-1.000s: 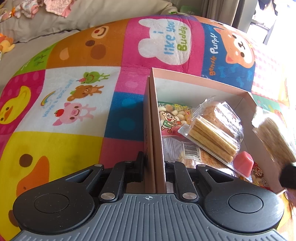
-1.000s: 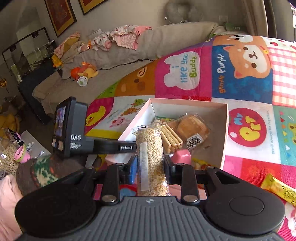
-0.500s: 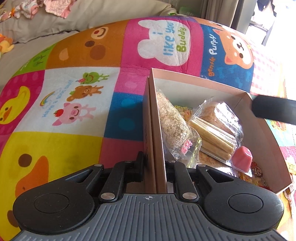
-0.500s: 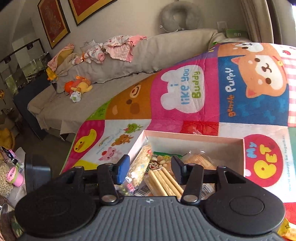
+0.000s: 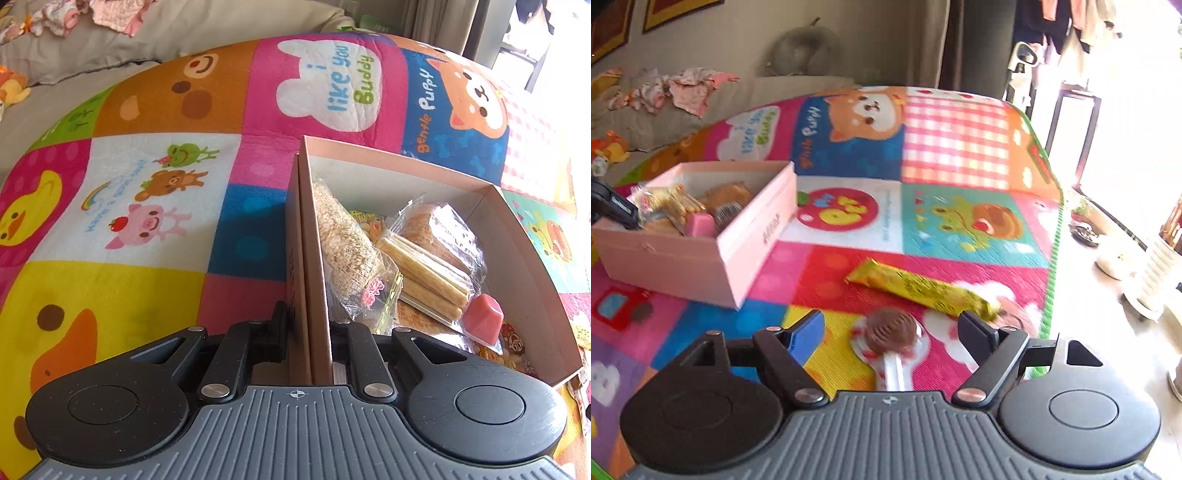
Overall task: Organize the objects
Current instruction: 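Move the right gripper toward the brown swirl lollipop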
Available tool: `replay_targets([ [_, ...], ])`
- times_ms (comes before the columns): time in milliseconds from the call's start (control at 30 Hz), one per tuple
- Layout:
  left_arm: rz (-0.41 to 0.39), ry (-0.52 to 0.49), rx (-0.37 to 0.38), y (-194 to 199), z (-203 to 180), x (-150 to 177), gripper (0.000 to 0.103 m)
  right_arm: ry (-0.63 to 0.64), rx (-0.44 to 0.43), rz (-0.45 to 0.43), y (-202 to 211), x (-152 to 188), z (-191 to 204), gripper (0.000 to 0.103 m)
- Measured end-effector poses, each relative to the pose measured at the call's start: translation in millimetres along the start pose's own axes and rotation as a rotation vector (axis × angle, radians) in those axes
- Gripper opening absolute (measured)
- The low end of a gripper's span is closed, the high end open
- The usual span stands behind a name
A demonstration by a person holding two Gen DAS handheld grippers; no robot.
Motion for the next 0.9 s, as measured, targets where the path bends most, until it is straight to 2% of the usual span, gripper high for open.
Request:
replay_targets([
  [133,0.001,-0.006,-0.012,0,-2,0,0.015,-0.101,-0.022,0.045,-7,22,-18,0.083],
  [200,0.002,-0.012,-0.018,0,-2,0,0.015,-0.125,-0.037,0.008,-4,17,-19,0.086],
  [300,0.004,-0.008,-0.02,0,-2,-1,0.015,-0.103,-0.075,-0.002,-6,12,-8,0.088],
  [367,0.005,-0.011,-0.026,0,-3,-1,0.015,-0.094,-0.105,0.008,-10,10,-1,0.088],
  [467,0.009,-0.014,-0.035,0,-4,-1,0.015,-0.132,-0.128,0.027,-17,8,-1,0.094],
  [567,0.006,-0.006,-0.034,0,-3,-1,0.015,-0.171,-0.158,0.056,-22,10,0,0.094],
  [600,0.004,-0.005,-0.032,0,-3,-1,0.015,-0.168,-0.19,0.05,-20,11,3,0.094],
  [700,0.004,-0.007,-0.028,0,-2,-1,0.015,-0.104,-0.373,0.062,-9,16,28,0.098],
  [767,0.005,-0.005,-0.028,0,-3,-1,0.015,-0.046,-0.445,0.058,-1,18,46,0.099],
  [833,0.003,-0.006,-0.028,0,-3,-1,0.015,-0.022,-0.463,0.059,1,18,58,0.099],
  [900,0.0,-0.005,-0.026,1,-2,-1,0.015,-0.033,-0.445,0.07,-3,17,62,0.1],
])
Point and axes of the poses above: each gripper's, at about its wrist camera, not at the fingertips, and y roughly against the way its jaws point, z to its left, x to its underside, the point moved 6 cm from there along -y, roughly the way its jaws point
